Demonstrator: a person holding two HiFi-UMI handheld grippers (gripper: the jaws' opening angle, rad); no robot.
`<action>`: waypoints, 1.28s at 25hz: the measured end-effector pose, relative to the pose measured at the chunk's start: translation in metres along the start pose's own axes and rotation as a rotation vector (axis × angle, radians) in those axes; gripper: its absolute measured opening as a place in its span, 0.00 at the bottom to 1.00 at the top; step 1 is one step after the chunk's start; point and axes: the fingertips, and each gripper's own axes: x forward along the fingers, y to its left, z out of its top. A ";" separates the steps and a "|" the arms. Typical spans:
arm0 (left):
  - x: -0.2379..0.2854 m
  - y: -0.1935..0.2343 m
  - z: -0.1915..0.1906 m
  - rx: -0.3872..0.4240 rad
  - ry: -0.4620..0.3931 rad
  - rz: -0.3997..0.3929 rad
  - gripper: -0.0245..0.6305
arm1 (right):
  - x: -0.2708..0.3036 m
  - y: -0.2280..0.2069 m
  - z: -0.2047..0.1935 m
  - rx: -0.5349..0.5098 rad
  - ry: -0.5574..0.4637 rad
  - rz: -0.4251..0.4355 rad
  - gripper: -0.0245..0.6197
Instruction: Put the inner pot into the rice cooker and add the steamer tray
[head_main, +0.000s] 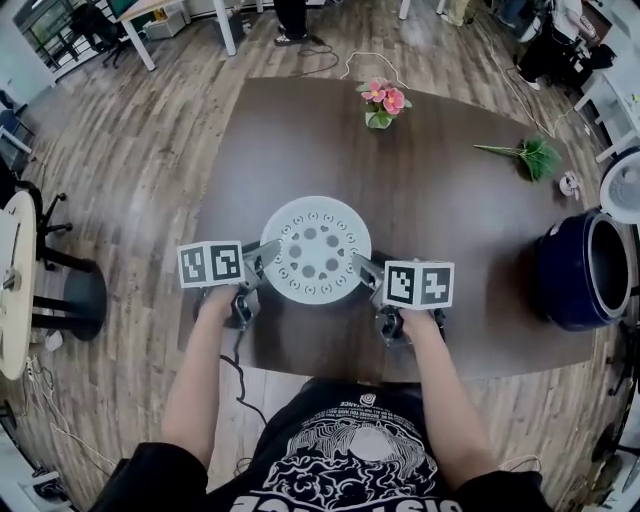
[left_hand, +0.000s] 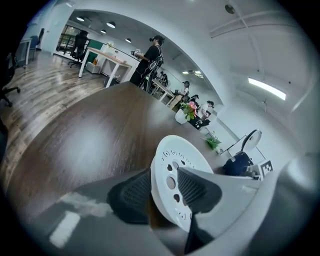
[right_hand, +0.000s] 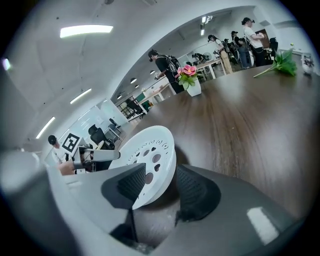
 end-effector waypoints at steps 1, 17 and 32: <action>0.000 0.000 -0.001 0.001 0.007 -0.002 0.29 | 0.001 0.001 0.000 0.012 -0.003 0.004 0.33; -0.003 0.002 0.001 0.014 -0.017 0.029 0.15 | 0.003 -0.004 -0.004 0.068 -0.012 -0.046 0.17; 0.001 -0.050 0.029 0.113 -0.102 -0.005 0.13 | -0.041 -0.016 0.023 0.106 -0.164 -0.057 0.14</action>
